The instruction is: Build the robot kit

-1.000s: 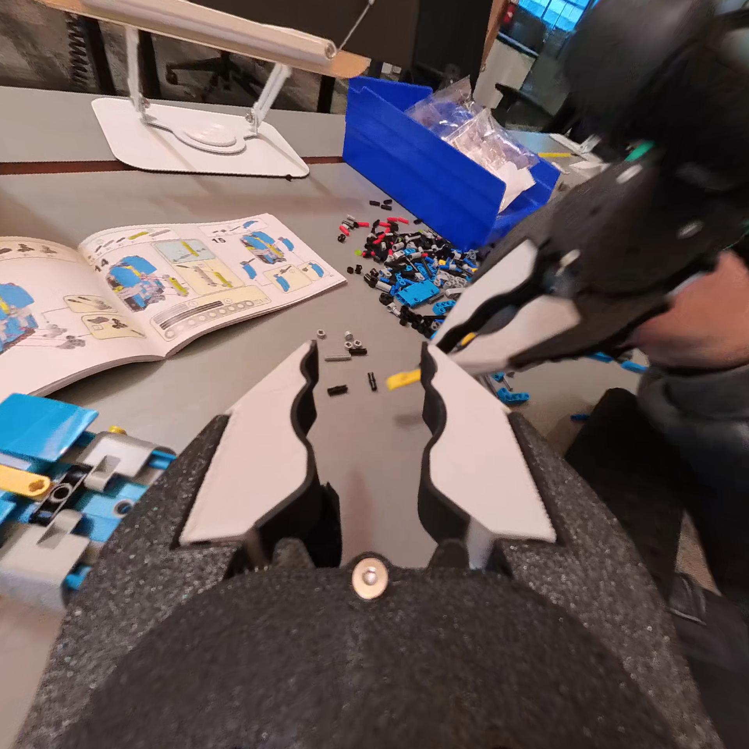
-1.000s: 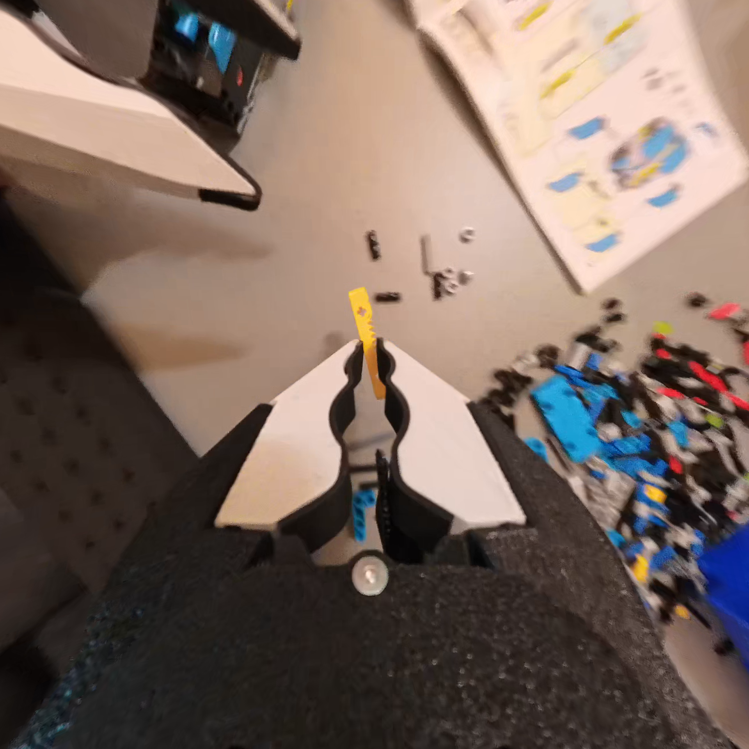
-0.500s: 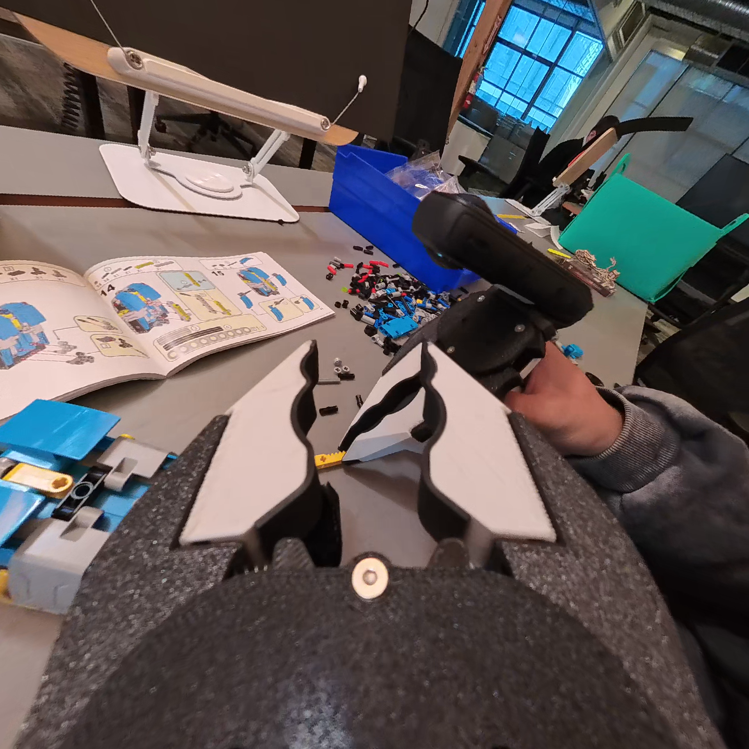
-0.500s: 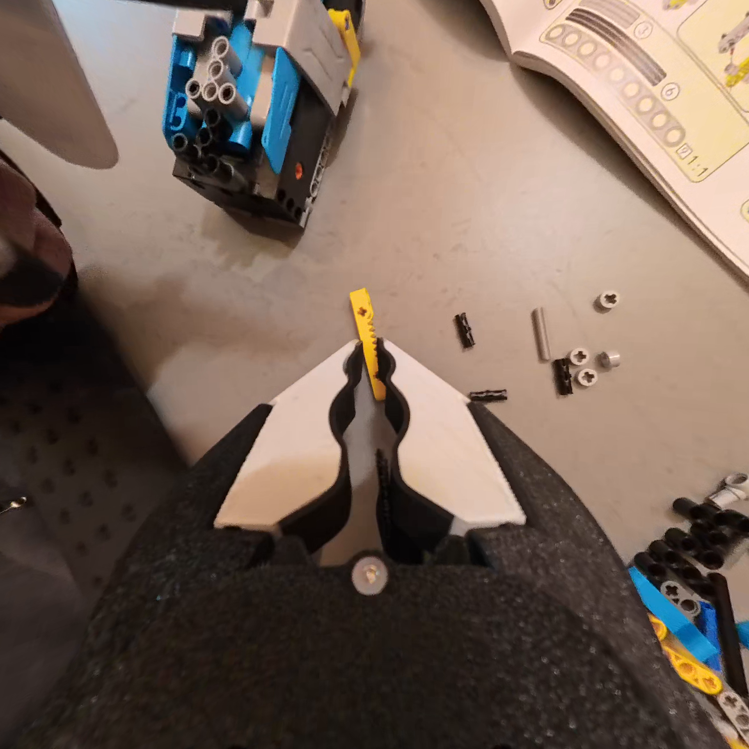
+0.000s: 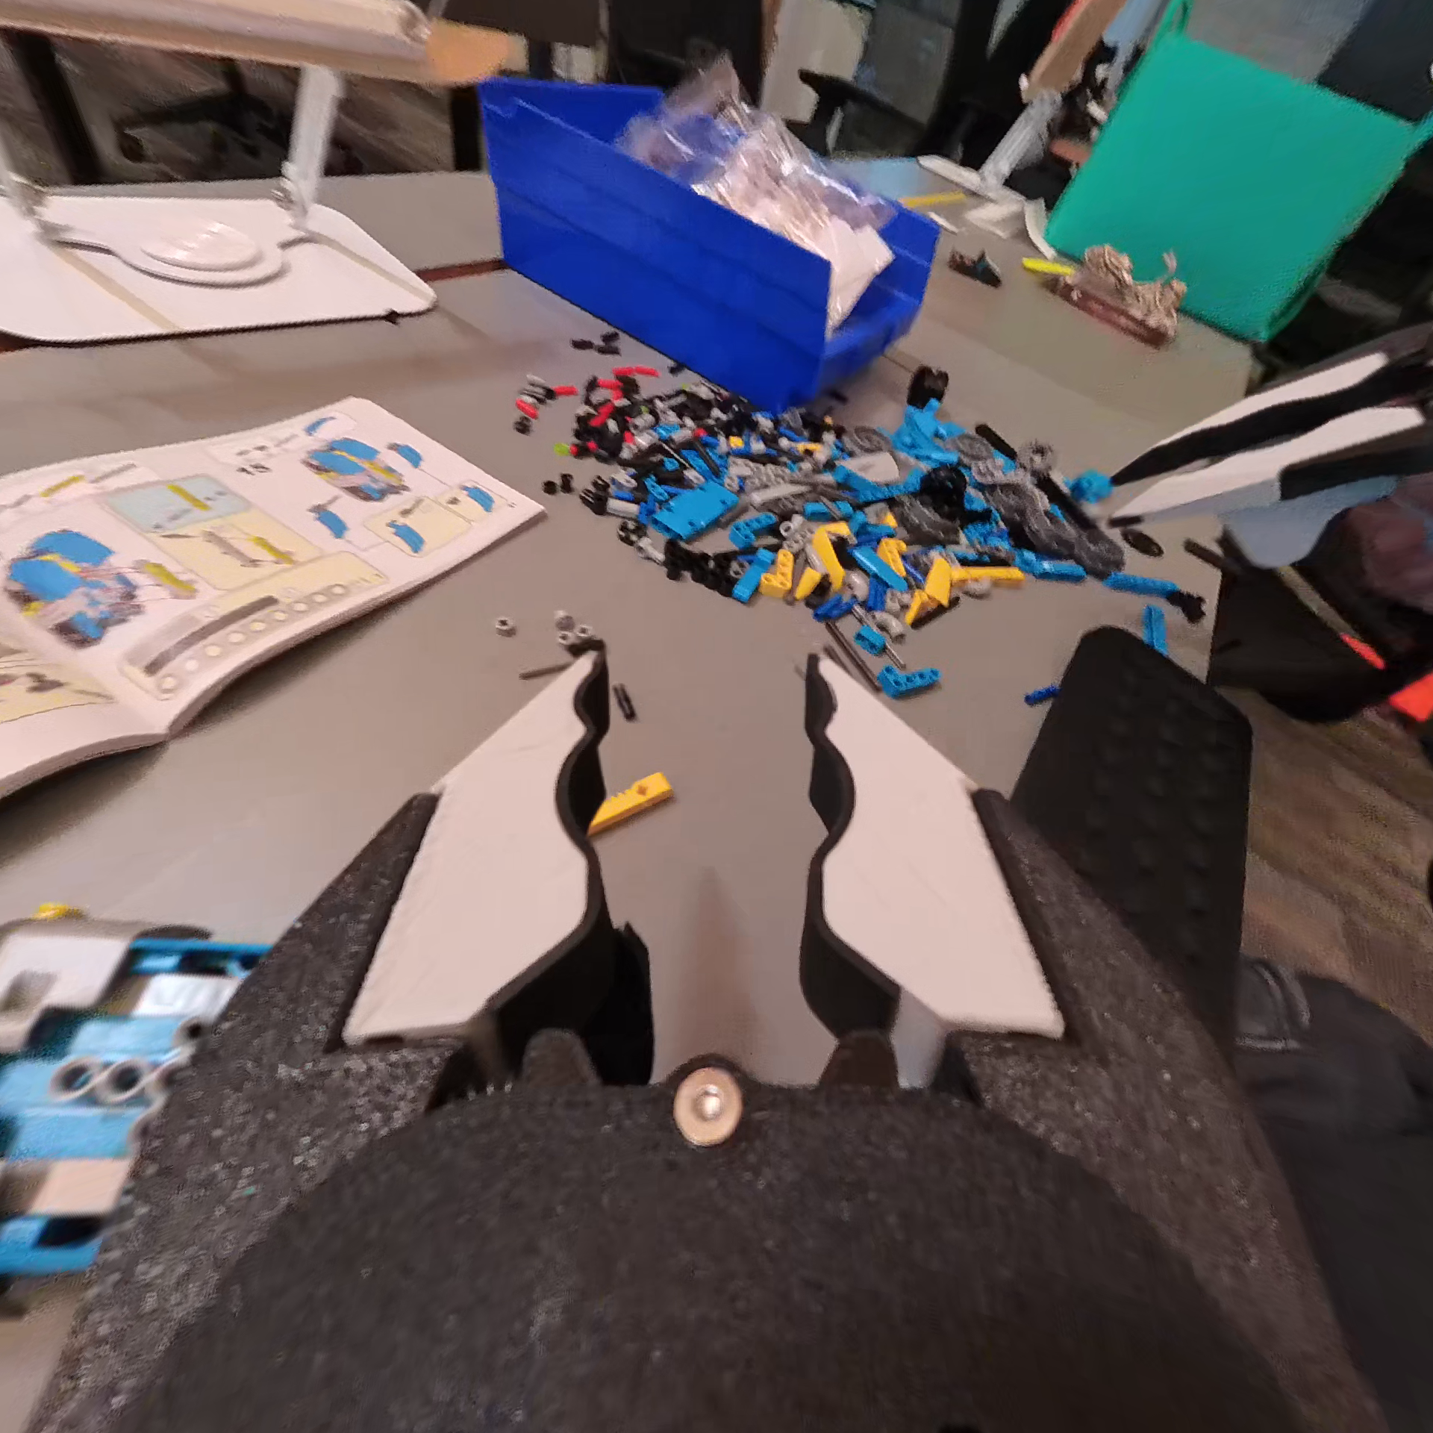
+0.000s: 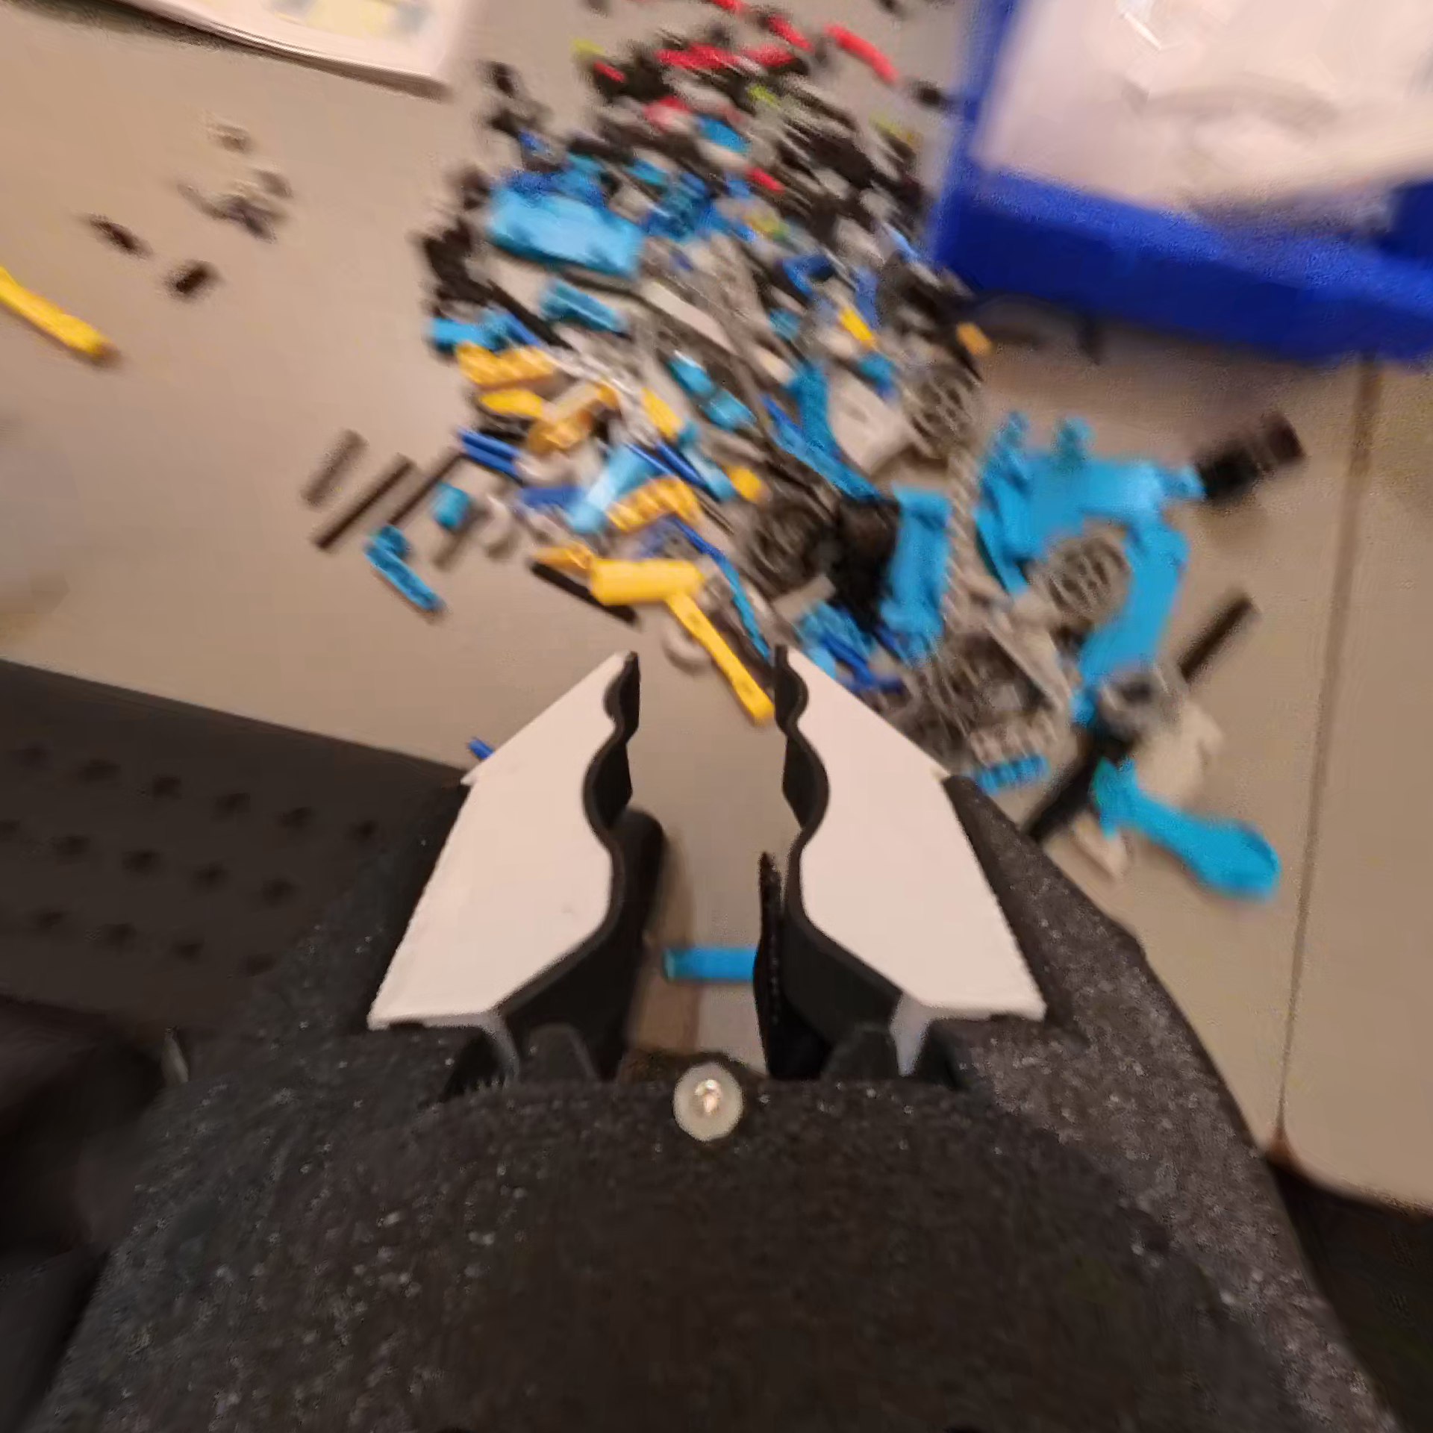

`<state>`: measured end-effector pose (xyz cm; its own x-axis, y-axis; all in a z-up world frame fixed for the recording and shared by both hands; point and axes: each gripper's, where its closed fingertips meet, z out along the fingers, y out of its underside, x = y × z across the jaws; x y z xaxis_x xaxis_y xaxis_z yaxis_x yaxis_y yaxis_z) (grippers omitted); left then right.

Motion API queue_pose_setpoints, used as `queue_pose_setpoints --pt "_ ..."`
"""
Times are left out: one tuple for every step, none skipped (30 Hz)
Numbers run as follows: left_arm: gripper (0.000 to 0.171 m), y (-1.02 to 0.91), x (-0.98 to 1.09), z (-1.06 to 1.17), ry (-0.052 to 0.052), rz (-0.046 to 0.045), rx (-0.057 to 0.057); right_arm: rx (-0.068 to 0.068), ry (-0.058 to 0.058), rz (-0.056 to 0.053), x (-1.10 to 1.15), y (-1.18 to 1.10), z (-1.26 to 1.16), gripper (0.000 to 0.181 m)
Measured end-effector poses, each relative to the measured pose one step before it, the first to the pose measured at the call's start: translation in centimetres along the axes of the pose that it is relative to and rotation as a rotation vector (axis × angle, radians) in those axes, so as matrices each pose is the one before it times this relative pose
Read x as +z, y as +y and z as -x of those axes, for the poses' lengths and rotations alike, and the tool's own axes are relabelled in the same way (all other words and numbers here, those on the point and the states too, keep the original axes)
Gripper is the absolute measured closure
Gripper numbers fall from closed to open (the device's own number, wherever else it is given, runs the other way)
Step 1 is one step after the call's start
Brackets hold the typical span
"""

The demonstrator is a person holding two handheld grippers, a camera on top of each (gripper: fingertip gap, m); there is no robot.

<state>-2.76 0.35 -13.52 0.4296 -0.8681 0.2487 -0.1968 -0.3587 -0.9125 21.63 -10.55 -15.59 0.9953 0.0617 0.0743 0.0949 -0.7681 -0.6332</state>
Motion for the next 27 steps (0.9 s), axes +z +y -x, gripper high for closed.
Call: queue_pose_setpoints --pt "0.121 0.482 0.377 -0.521 0.0182 0.02375 0.0163 0.0535 0.0368 -0.0127 -0.834 1.709 -1.147 0.146" --pt "0.12 0.475 0.383 -0.552 0.0189 0.02463 0.0186 0.0503 0.0114 -0.0186 -0.692 1.408 -0.53 0.146" --pt "0.117 0.413 0.378 -0.629 0.0208 0.0209 0.0251 0.0397 -0.0087 -0.0183 -0.571 1.25 0.039 0.147" --pt "0.116 0.353 0.377 -0.561 0.0139 0.01851 0.0311 0.0353 -0.0107 -0.0193 -0.468 1.109 0.296 0.148" --pt "0.115 0.267 0.366 -0.437 0.0052 0.01646 0.0323 0.0342 -0.0121 -0.0221 -0.385 0.878 0.474 0.148" --pt "0.115 0.21 0.33 -0.591 0.0171 0.01471 0.0265 0.0258 -0.0083 -0.0213 -0.377 0.699 0.483 0.149" --pt "0.115 0.173 0.285 -0.822 0.0333 0.01755 0.0123 0.0223 0.0051 -0.0242 -0.387 0.479 0.323 0.149" --pt "0.115 0.219 0.279 -0.957 0.0431 0.02737 -0.0003 0.0208 0.0068 -0.0293 -0.423 0.23 0.302 0.149" --pt "0.115 0.27 0.268 -1.129 0.0537 0.03795 -0.0071 0.0243 0.0053 -0.0342 -0.438 -0.025 0.266 0.149" --pt "0.115 0.13 0.257 -1.161 0.0532 0.03892 -0.0144 0.0267 -0.0019 -0.0436 -0.452 -0.333 0.325 0.149" --pt "0.116 -0.201 0.21 -0.976 0.0372 0.02765 -0.0136 0.0174 -0.0177 -0.0553 -0.446 -0.649 0.512 0.149" --pt "0.116 -0.499 0.133 -0.739 0.0187 0.01812 -0.0024 -0.0076 -0.0156 -0.0542 -0.374 -0.714 0.386 0.149" --pt "0.116 -0.657 0.091 -0.634 0.0072 0.01816 0.0111 -0.0252 0.0206 -0.0364 -0.253 -0.512 -0.27 0.149" --pt "0.116 -0.742 0.053 -0.546 -0.0009 0.02139 0.0239 -0.0177 0.052 -0.02 -0.178 -0.301 -0.836 0.149" --pt "0.116 -0.694 0.038 -0.479 -0.0065 0.02736 0.0358 -0.0065 0.0339 -0.0047 -0.087 -0.112 -0.621 0.148" --pt "0.117 -0.586 0.046 -0.476 -0.0062 0.03461 0.0448 0.0059 -0.0062 0.0078 -0.053 0.072 -0.03 0.144" --pt "0.121 -0.442 0.096 -0.576 0.0041 0.03944 0.0452 0.0088 -0.0375 0.0089 -0.032 0.177 0.448 0.143" --pt "0.127 -0.277 0.205 -0.845 0.029 0.04331 0.0303 0.006 -0.0317 0.012 0.007 0.331 0.313 0.143" --pt "0.128 -0.23 0.261 -1.31 0.0671 0.04242 0.0109 0.009 0.0003 0.0165 0.015 0.46 -0.229 0.143" --pt "0.127 -0.482 0.28 -1.302 0.0734 0.02467 0.0033 0.0118 0.0141 0.0123 -0.017 0.401 -0.472 0.143" --pt "0.127 -0.769 0.357 -0.668 0.037 0.00191 0.0059 0.0155 -0.0045 0.0149 -0.073 0.305 -0.186 0.143" --pt "0.127 -0.764 0.432 -0.044 0.0021 -0.00133 0.0129 0.023 -0.0226 0.0083 -0.166 0.107 0.117 0.143" --pt "0.127 -0.573 0.498 0.349 -0.0163 0.01073 0.0193 0.029 -0.0296 -0.005 -0.221 -0.069 0.241 0.143" --pt "0.127 -0.337 0.549 0.559 -0.0243 0.0228 0.023 0.0288 -0.0304 -0.0053 -0.211 -0.049 0.259 0.143" --pt "0.128 -0.056 0.612 0.614 -0.0228 0.03727 0.0212 0.0261 -0.0363 -0.0026 -0.207 0.008 0.342 0.143" --pt "0.129 0.225 0.657 0.541 -0.0111 0.04982 0.0114 0.0235 -0.0428 -0.0068 -0.258 -0.083 0.461 0.143" --pt "0.129 0.303 0.681 0.572 -0.0041 0.0488 0.0042 0.0139 -0.0387 -0.0112 -0.281 -0.14 0.456 0.143"
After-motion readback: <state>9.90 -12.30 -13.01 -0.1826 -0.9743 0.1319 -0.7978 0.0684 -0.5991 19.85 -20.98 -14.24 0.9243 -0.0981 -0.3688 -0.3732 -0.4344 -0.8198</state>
